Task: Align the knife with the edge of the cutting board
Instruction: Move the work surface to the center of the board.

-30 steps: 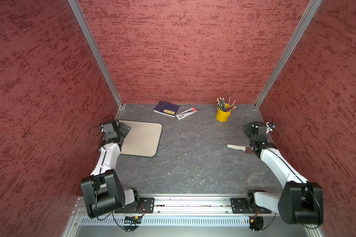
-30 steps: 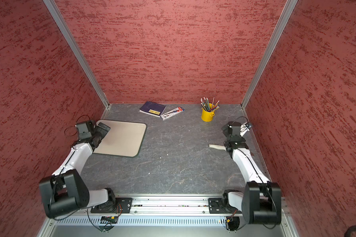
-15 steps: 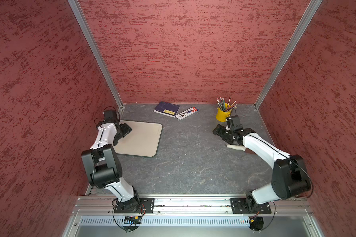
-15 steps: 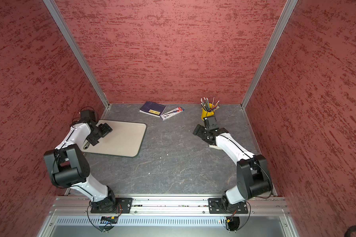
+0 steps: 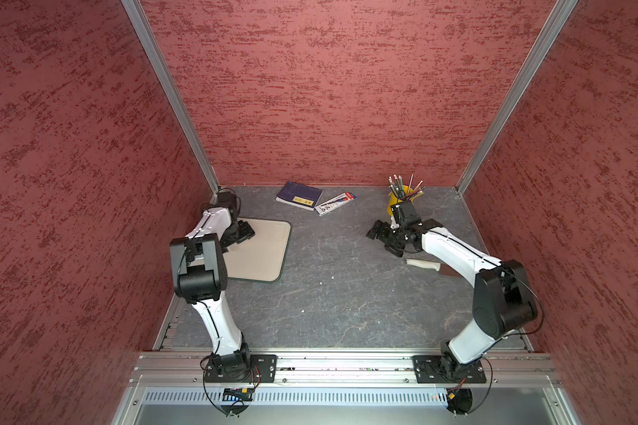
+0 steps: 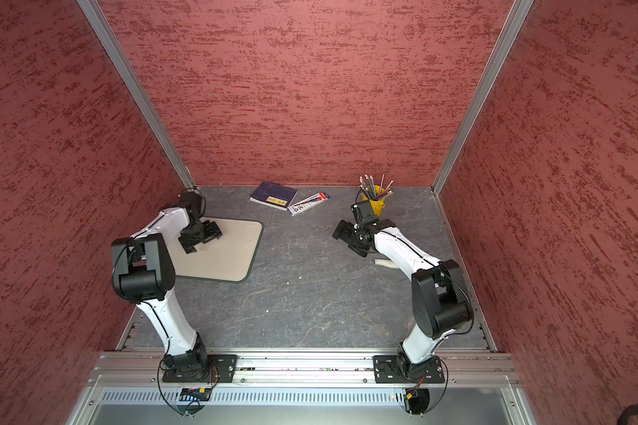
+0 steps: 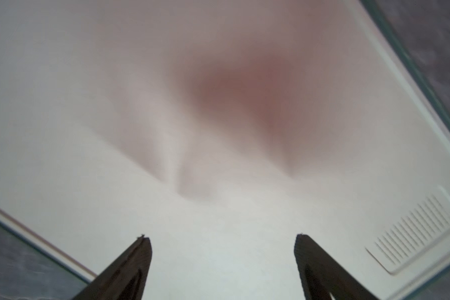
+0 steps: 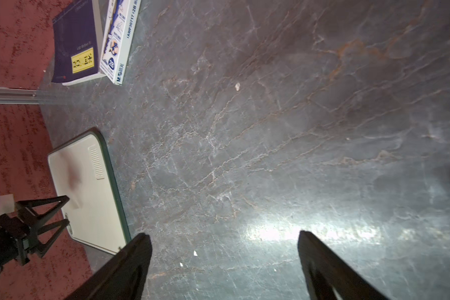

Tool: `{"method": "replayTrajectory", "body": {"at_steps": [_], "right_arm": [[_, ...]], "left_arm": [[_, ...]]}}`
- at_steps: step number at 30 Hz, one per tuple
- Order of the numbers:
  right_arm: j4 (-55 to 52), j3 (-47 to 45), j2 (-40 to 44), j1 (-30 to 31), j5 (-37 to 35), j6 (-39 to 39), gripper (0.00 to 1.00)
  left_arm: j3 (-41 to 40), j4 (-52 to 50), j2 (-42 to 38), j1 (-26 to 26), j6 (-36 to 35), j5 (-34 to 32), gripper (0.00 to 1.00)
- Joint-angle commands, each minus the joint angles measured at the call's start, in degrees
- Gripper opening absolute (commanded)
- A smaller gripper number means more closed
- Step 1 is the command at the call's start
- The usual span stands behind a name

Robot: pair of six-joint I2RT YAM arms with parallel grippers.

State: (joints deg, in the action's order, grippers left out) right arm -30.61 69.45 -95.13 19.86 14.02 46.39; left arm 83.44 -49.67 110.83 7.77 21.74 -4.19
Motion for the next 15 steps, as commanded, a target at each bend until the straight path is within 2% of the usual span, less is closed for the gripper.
{"method": "replayTrajectory", "body": {"at_steps": [1, 3, 5, 8, 15], "right_arm": [[-0.68, 3.83, -0.87, 0.60, 0.92, 2.52, 0.94], [-0.01, 4.44, -1.23, 0.66, 0.92, 3.41, 0.94], [0.60, 4.80, -1.44, 0.79, 0.92, 4.22, 0.94], [1.41, 4.91, -1.61, 0.73, 0.83, 5.23, 0.94], [1.85, 3.70, -1.22, 0.86, 0.77, 6.04, 0.94]], "left_arm": [[-1.07, -0.49, 0.02, -5.80, -0.38, 5.18, 0.87], [-2.49, 0.94, 0.60, -9.34, 0.56, 10.93, 0.80], [-3.77, 2.46, 1.21, -12.73, 1.23, 15.15, 0.78], [-4.73, 2.92, 3.02, -16.60, 2.06, 15.47, 0.78], [-4.69, 1.86, 5.87, -18.19, 2.94, 18.54, 0.78]]}}
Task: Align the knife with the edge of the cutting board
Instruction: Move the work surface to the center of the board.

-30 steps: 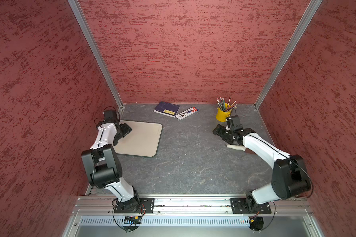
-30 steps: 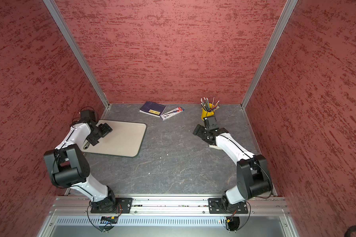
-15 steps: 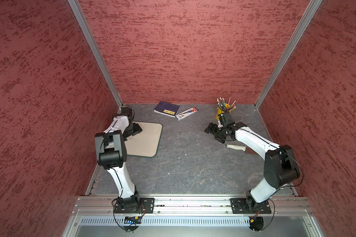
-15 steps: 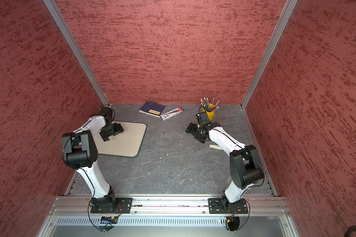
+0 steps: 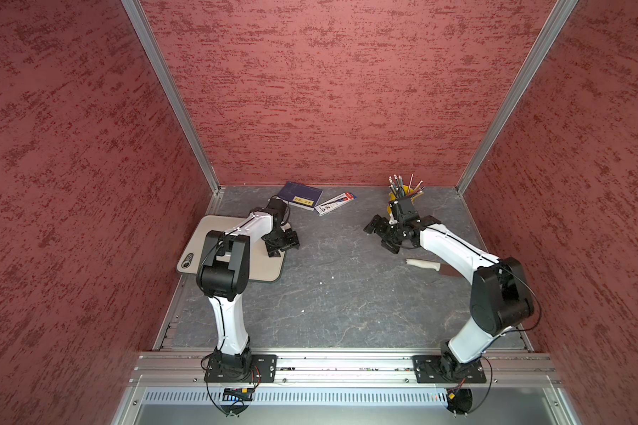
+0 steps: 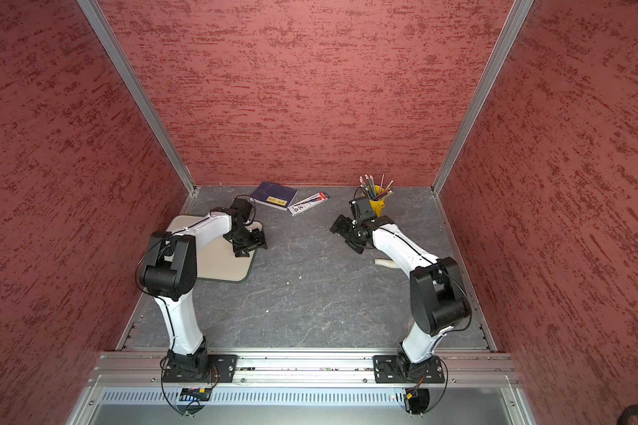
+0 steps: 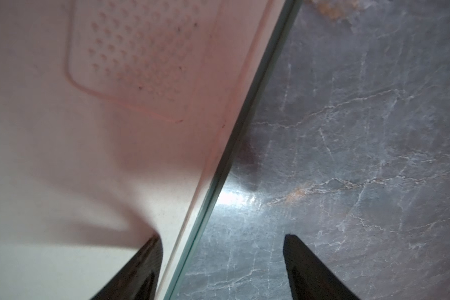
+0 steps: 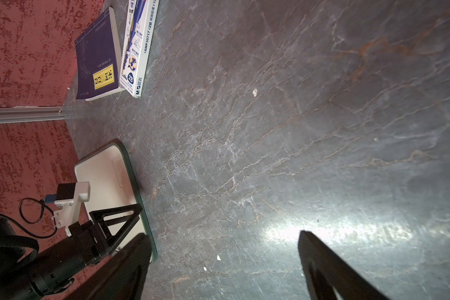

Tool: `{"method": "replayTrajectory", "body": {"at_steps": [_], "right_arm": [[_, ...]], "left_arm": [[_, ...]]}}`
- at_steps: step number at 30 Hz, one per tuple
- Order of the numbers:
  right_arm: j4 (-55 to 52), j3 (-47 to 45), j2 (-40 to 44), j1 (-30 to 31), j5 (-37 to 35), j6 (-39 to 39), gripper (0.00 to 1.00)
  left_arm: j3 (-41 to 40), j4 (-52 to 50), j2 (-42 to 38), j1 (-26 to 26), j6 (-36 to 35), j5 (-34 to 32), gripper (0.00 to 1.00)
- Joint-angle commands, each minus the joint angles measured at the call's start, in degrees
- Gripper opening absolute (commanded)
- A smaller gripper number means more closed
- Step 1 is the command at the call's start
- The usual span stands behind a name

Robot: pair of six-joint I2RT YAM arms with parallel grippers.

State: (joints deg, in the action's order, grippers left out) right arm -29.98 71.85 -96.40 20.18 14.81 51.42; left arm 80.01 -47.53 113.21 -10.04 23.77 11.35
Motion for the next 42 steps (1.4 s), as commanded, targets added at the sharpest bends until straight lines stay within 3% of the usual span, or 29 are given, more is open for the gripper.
{"method": "replayTrajectory", "body": {"at_steps": [1, 15, 20, 23, 27, 32, 37, 42], "right_arm": [[1.10, 0.97, 0.28, 0.52, -0.34, 0.92, 0.94], [1.07, 0.26, 0.70, 0.55, -1.68, 1.06, 0.94], [0.46, -0.39, 0.82, 0.46, -2.82, 0.16, 0.94], [0.21, -1.13, 0.51, 0.29, -3.47, 0.37, 0.95], [1.43, -3.13, 0.64, 0.27, -3.93, 1.17, 0.95], [2.14, -4.87, 1.08, 0.21, -4.53, 2.56, 0.95], [0.99, -4.92, -1.45, 0.18, -0.93, 1.81, 0.95], [-2.90, -3.62, -6.45, 0.62, 2.81, 1.87, 0.94]], "left_arm": [[-1.34, -0.16, 3.71, -0.86, 1.04, 3.49, 0.77], [-2.41, 1.93, 6.21, -11.62, 4.55, 5.61, 0.77], [1.08, 6.55, 7.54, -18.16, 8.22, 14.48, 0.77], [7.41, 8.47, 10.50, -23.68, 9.70, 20.07, 0.77], [13.94, 9.74, 10.92, -27.08, 11.28, 22.28, 0.76], [8.90, 10.20, 2.69, -22.00, 9.53, 21.53, 0.77], [-0.41, 10.26, -6.44, -7.82, 10.23, 22.91, 0.77], [-3.46, 3.07, -9.47, 5.39, 6.58, 15.88, 0.78]]}}
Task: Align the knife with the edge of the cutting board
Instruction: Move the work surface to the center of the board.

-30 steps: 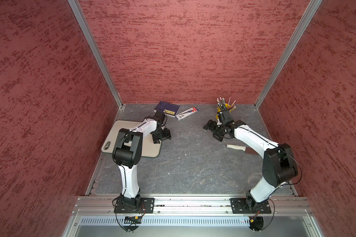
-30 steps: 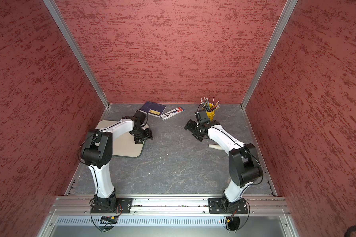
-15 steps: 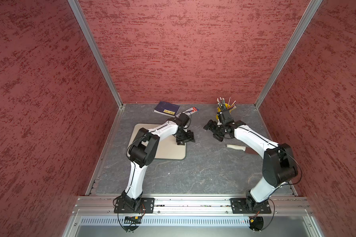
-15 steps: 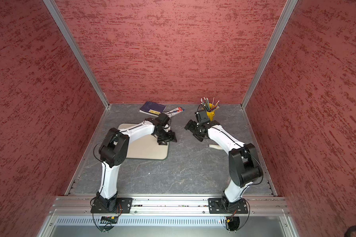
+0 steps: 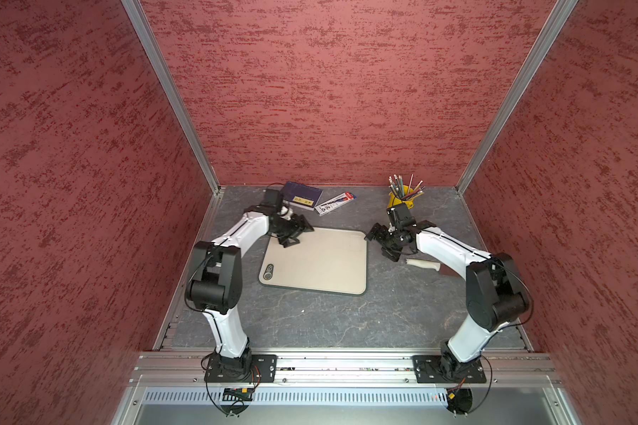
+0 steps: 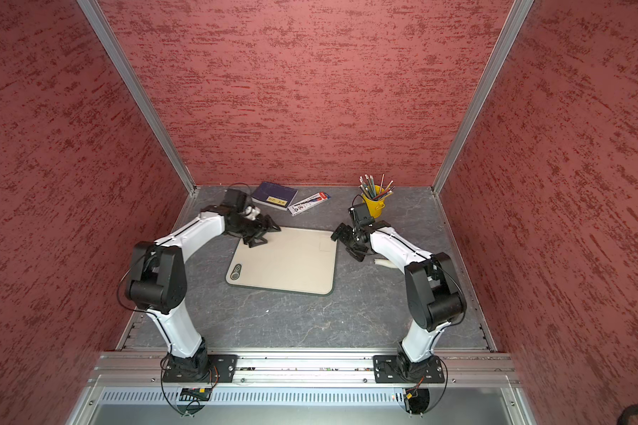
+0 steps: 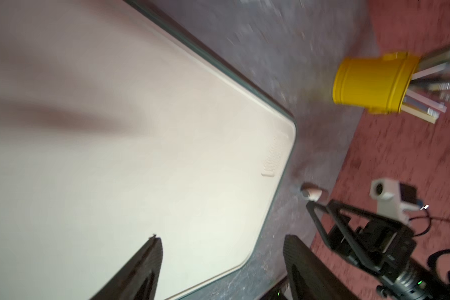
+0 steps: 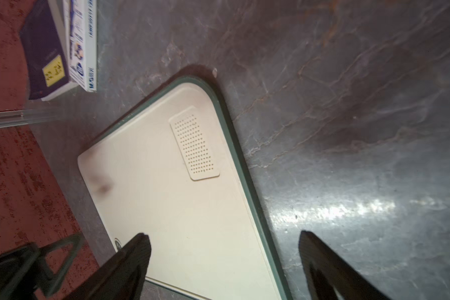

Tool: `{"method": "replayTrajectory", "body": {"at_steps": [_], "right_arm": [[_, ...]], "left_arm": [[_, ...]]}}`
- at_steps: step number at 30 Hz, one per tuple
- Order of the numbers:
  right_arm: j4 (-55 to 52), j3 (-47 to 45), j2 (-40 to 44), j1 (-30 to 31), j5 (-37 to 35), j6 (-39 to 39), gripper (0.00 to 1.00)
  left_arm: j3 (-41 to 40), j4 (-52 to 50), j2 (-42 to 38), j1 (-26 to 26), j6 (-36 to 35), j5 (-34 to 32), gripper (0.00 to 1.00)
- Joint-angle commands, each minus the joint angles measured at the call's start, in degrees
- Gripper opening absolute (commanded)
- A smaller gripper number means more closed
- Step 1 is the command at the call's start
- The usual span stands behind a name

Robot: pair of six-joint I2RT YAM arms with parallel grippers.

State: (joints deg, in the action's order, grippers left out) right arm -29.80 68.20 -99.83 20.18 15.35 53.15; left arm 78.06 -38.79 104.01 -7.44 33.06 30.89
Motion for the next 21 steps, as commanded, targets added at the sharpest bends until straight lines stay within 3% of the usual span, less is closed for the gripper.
{"method": "replayTrajectory", "body": {"at_steps": [1, 8, 10, 15, 21], "right_arm": [[-3.66, 0.21, -3.70, 0.77, 2.46, 0.06, 0.94], [-7.68, 2.64, -9.33, 2.94, 6.12, -2.03, 0.95], [-8.30, 2.99, -9.77, 3.69, 5.05, -2.86, 0.95], [-8.46, 2.82, -10.46, 4.09, 4.59, -2.96, 0.95], [-7.99, 3.12, -10.76, 4.17, 4.83, -3.68, 0.96]], "left_arm": [[-1.70, -6.97, -0.06, 4.69, -3.69, -4.96, 0.78], [-4.96, -9.56, -0.11, 14.64, -9.32, -9.96, 0.82], [-5.66, -9.31, 0.78, 16.28, -10.05, -8.33, 0.83], [-8.54, -6.40, 2.42, 15.70, -10.05, -4.03, 0.83], [-13.16, -3.08, 3.13, 9.58, -9.18, -2.24, 0.82]]}}
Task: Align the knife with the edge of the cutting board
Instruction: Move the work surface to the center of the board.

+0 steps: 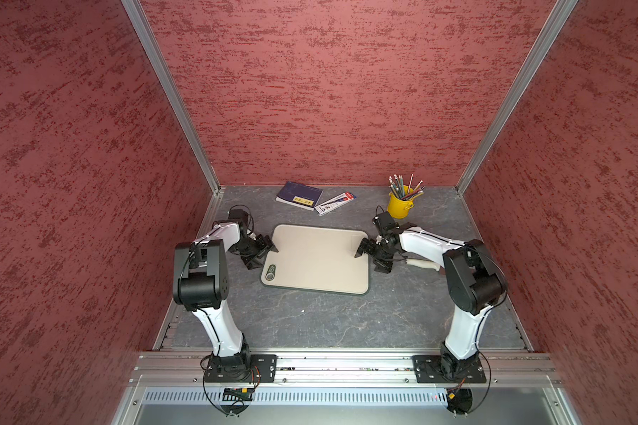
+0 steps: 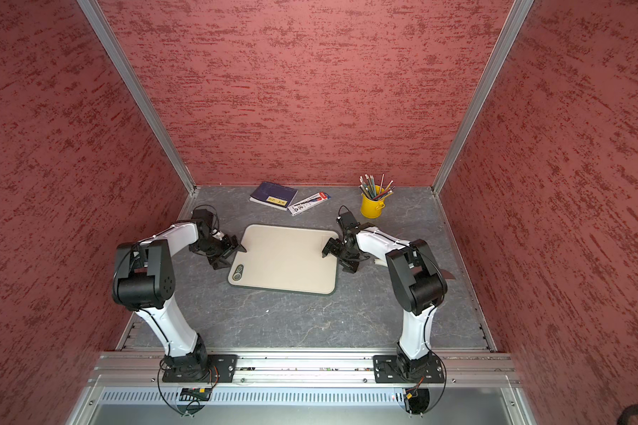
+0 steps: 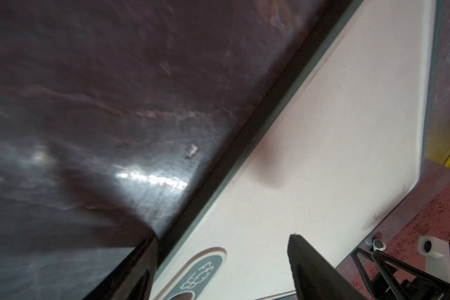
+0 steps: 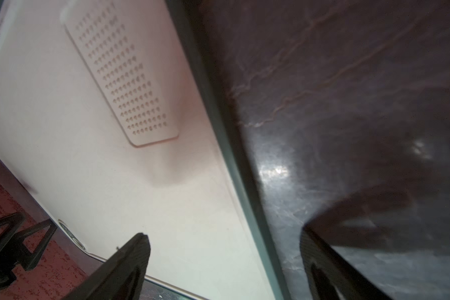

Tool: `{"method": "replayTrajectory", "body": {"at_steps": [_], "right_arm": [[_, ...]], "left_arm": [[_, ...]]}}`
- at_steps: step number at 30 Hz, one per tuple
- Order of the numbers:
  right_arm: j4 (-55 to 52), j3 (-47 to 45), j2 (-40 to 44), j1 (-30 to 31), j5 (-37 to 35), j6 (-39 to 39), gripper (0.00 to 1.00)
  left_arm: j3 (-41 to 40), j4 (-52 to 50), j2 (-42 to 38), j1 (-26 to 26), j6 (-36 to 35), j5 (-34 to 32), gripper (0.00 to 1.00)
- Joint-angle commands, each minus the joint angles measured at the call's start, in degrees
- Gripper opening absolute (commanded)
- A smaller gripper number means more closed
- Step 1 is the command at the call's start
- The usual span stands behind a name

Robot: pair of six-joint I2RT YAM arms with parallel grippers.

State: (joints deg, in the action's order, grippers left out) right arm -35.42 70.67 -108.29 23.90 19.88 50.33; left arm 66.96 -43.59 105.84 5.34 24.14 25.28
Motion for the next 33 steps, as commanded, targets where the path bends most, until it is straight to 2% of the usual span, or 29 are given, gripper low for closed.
{"method": "replayTrajectory", "body": {"at_steps": [1, 10, 16, 21, 26, 33], "right_arm": [[-2.46, 0.82, -2.34, 0.47, 0.22, -1.15, 0.96], [-3.97, 2.80, -2.29, 0.27, -1.34, -8.42, 0.98], [-3.86, 1.14, 0.25, -1.98, -2.35, -12.00, 0.98], [-1.36, -0.92, 1.55, -4.95, -1.78, -12.06, 0.98], [-2.95, 1.21, 0.28, -5.56, -2.56, -13.94, 0.98], [-0.98, 0.96, 0.16, -6.17, -1.51, -14.32, 0.98]], "left_arm": [[-2.99, 2.42, 1.20, -4.37, 0.13, 3.78, 0.82], [-7.01, 5.98, -1.90, -19.39, 5.23, 5.50, 0.81], [-7.66, 9.45, -3.71, -26.66, 10.40, 8.49, 0.81], [-6.85, 10.34, -2.53, -26.40, 10.96, 8.22, 0.81], [-4.24, 8.89, 0.23, -23.31, 8.35, 9.52, 0.81], [-0.96, 7.95, 3.18, -22.48, 7.53, 9.16, 0.81]]}}
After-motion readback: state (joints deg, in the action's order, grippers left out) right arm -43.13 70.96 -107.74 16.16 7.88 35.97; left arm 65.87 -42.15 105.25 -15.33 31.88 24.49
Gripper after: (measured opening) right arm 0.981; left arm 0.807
